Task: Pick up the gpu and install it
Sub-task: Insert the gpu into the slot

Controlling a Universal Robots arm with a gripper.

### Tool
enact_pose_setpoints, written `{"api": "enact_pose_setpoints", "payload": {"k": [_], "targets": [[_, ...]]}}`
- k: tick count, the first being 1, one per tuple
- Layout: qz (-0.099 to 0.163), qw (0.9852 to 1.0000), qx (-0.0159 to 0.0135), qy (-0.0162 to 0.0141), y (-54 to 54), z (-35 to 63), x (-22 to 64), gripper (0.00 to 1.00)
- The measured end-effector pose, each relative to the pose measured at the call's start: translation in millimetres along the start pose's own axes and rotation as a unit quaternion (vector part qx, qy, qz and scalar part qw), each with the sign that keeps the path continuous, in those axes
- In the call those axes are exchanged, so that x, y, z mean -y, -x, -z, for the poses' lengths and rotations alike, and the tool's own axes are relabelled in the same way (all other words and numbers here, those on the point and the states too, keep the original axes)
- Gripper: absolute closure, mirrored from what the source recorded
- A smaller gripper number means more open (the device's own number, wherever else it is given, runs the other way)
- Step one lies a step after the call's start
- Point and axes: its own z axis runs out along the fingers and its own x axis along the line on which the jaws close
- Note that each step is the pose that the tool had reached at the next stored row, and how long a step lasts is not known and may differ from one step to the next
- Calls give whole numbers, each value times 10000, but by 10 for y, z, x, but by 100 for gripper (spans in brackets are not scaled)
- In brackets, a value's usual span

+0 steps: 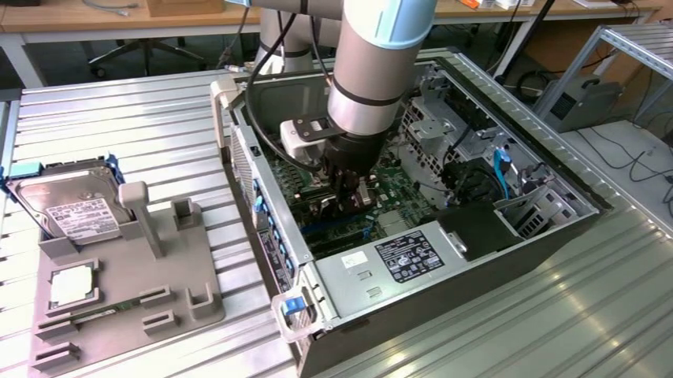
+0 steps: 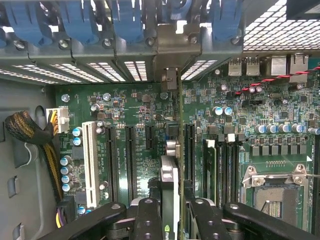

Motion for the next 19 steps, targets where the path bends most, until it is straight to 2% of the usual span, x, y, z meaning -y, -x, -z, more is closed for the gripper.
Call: {"api": "enact_pose_setpoints", "payload": {"k": [4, 19], "targets": [[0, 10000, -1, 1, 1, 31, 0, 73], [0, 10000, -1, 0, -16, 26, 1, 73]]}}
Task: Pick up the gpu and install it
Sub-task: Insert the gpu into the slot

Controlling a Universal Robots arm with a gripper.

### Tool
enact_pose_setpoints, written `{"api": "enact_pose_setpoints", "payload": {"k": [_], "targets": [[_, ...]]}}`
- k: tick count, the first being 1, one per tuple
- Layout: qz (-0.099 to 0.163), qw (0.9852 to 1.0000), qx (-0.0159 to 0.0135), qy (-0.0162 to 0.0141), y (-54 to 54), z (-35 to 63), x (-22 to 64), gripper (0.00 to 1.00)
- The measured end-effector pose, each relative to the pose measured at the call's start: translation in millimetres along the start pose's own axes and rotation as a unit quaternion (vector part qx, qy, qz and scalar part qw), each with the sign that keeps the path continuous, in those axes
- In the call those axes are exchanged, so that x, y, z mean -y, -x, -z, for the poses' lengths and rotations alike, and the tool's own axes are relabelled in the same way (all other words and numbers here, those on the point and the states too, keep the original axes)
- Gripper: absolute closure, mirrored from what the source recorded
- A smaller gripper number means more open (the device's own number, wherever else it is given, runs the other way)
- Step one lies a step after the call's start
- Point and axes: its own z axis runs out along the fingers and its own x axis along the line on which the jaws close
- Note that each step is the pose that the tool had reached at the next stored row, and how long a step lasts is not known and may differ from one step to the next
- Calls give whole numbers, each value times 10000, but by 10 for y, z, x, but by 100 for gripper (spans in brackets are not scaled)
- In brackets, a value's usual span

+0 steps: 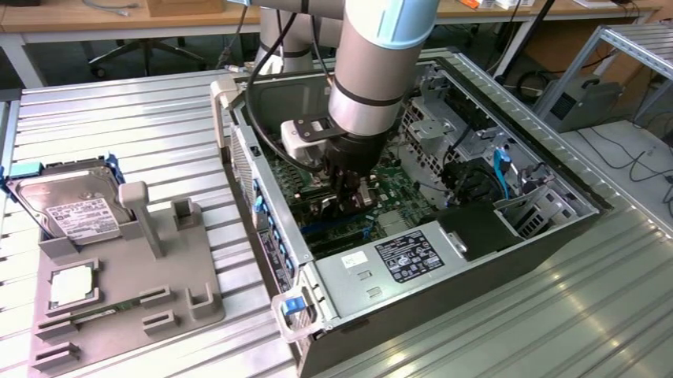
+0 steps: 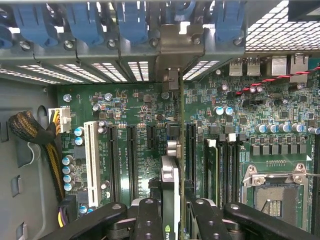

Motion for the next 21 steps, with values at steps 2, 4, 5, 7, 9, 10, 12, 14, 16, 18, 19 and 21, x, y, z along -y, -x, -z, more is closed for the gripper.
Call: {"api": "enact_pose_setpoints", "payload": {"k": [2, 4, 5, 7, 9, 10, 12, 14, 16, 18, 19, 21], "targets": [[0, 10000, 0, 0, 0, 0, 0, 73], [-1, 10000, 0, 2, 0, 0, -1, 72], [-1, 10000, 0, 0, 0, 0, -1, 72], [0, 10000, 0, 0, 0, 0, -1, 66], [0, 10000, 0, 0, 0, 0, 0, 59], [0, 10000, 0, 0, 0, 0, 0, 59], [0, 10000, 0, 0, 0, 6, 0, 59], [0, 10000, 0, 0, 1, 39, 0, 59], [0, 10000, 0, 0, 3, 79, 0, 59], [0, 10000, 0, 0, 4, 131, 0, 59], [0, 10000, 0, 0, 5, 162, 1, 59], [0, 10000, 1, 0, 6, 169, 1, 59]]}}
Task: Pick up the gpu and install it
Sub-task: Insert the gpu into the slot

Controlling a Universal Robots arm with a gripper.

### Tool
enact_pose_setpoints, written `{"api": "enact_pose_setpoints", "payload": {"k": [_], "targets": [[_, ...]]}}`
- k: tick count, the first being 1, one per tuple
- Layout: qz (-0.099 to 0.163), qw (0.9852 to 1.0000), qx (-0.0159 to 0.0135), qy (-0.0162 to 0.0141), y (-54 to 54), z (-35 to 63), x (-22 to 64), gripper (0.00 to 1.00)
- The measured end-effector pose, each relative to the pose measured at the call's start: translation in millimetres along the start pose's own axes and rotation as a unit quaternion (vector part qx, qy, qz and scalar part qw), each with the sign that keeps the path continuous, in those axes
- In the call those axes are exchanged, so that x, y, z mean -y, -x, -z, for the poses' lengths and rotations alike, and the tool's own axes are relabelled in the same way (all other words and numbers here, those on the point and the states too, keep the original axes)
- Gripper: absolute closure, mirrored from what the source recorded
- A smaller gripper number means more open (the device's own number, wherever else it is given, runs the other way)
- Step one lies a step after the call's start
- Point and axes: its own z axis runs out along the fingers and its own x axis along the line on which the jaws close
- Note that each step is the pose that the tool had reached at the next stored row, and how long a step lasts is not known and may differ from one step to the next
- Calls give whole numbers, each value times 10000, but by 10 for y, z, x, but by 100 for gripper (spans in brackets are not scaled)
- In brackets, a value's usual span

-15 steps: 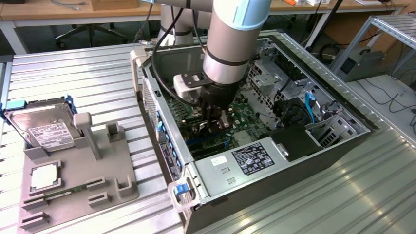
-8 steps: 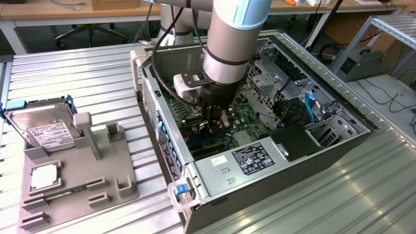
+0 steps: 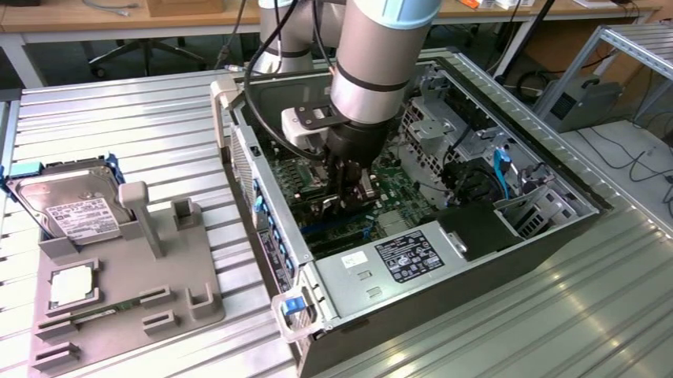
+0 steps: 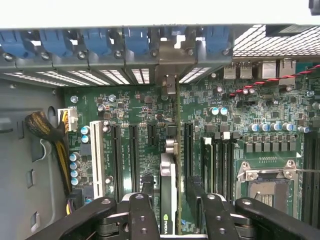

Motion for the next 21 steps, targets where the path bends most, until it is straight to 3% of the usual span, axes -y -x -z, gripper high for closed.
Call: {"api": "enact_pose_setpoints", "payload": {"k": [12, 13, 15, 21], "targets": [[0, 10000, -1, 0, 0, 1, 0, 59], [0, 10000, -1, 0, 0, 1, 0, 61], [0, 10000, -1, 1, 0, 1, 0, 73], [0, 10000, -1, 1, 0, 1, 0, 74]]}}
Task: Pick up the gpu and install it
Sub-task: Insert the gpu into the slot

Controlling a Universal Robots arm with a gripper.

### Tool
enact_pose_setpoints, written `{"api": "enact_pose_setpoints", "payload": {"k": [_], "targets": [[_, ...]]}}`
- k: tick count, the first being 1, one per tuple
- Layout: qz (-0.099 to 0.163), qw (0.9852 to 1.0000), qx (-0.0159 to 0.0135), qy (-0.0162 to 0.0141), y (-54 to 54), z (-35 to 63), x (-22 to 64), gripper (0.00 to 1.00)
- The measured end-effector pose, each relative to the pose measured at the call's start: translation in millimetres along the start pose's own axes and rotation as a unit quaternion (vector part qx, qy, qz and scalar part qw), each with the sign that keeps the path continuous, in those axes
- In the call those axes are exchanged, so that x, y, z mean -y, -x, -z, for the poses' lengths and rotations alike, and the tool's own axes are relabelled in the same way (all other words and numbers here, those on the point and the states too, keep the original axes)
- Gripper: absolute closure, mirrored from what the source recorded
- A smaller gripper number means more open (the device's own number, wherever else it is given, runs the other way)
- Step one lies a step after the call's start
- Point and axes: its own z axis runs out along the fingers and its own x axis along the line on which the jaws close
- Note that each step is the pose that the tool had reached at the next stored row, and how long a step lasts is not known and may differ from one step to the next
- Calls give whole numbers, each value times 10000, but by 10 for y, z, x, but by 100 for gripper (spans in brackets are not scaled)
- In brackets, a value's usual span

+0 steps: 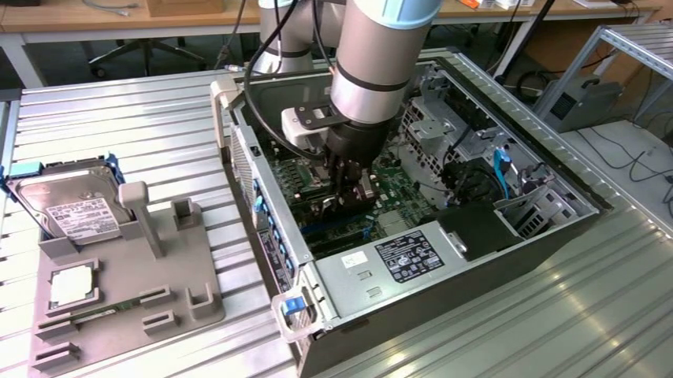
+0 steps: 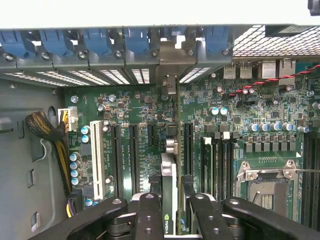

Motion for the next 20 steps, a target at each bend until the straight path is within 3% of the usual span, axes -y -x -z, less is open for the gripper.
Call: {"api": "enact_pose_setpoints", "payload": {"k": [20], "targets": [[61, 10000, 1, 2, 0, 0, 0, 74]]}}
